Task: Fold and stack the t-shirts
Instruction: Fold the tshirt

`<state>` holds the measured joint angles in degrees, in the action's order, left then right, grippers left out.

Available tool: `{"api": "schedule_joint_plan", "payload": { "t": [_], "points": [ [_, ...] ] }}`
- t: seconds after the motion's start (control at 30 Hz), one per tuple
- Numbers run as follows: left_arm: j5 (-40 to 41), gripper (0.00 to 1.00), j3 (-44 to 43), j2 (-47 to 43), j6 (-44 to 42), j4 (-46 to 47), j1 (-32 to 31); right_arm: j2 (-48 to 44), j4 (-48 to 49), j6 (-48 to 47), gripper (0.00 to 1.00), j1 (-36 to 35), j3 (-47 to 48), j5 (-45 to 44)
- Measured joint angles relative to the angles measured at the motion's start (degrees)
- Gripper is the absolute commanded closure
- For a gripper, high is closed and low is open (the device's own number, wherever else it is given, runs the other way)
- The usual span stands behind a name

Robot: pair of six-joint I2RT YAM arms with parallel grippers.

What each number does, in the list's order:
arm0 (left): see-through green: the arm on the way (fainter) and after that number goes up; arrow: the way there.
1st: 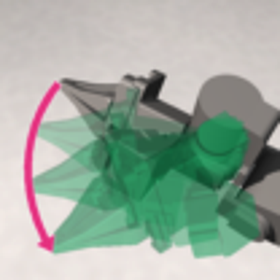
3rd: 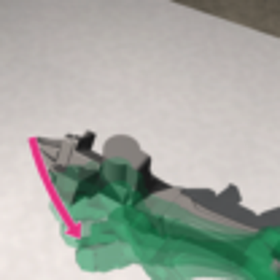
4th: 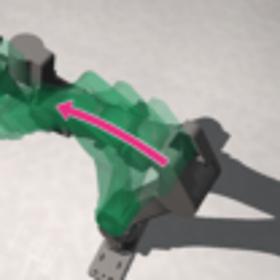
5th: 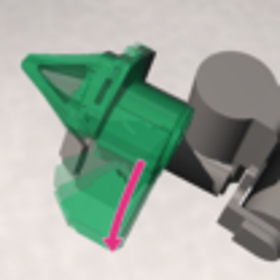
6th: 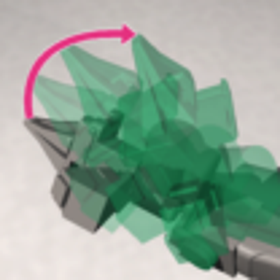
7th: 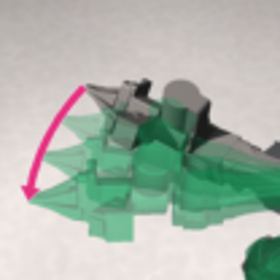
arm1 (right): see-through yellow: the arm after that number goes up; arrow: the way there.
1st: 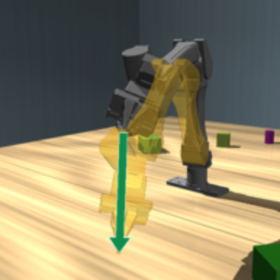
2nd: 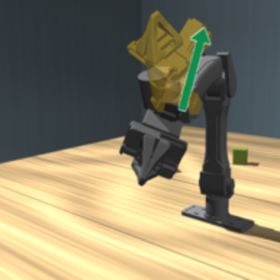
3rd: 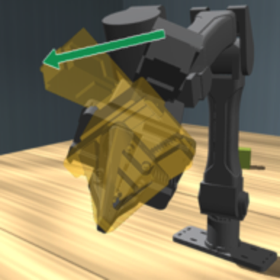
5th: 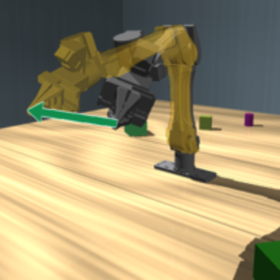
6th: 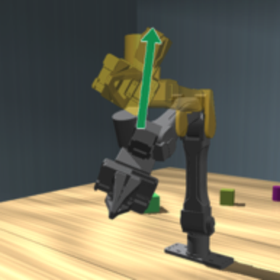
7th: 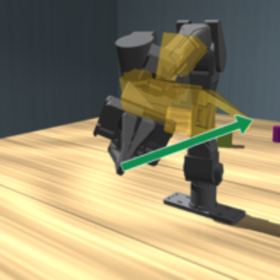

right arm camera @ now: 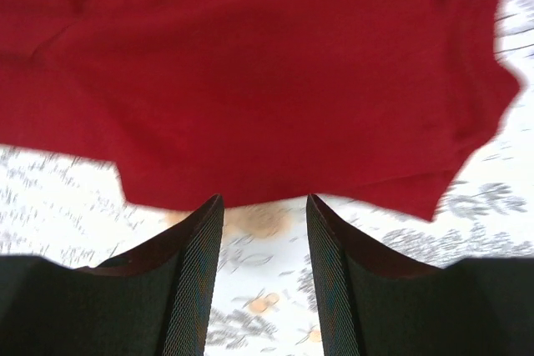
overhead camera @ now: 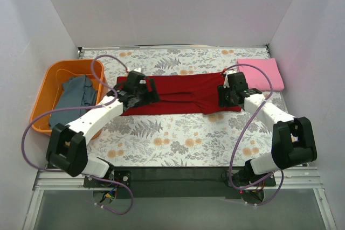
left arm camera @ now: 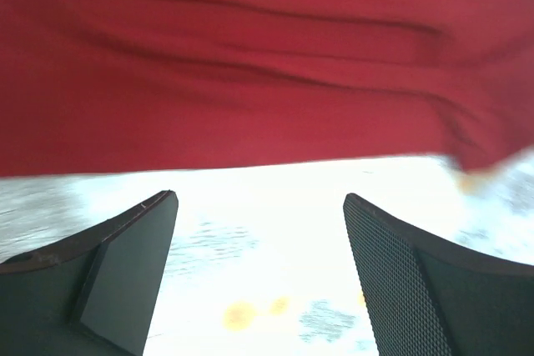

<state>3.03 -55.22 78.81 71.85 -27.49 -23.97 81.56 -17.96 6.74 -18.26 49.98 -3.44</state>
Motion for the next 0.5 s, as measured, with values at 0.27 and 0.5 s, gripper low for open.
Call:
{"api": "schedule_joint_plan", "payload": {
  "t": [0.27, 0.5],
  "points": [
    [-3.5, 0.43, -11.4, 17.7, 12.6, 8.7, -17.5, 4.0, 0.7, 1.0, 0.57, 9.6, 5.3, -0.5],
    [-2.5, 0.44, -21.6, 32.4, 21.1, 13.0, -25.2, 5.8, 1.6, 2.6, 0.58, 13.9, 5.5, 2.2]
  ]
}}
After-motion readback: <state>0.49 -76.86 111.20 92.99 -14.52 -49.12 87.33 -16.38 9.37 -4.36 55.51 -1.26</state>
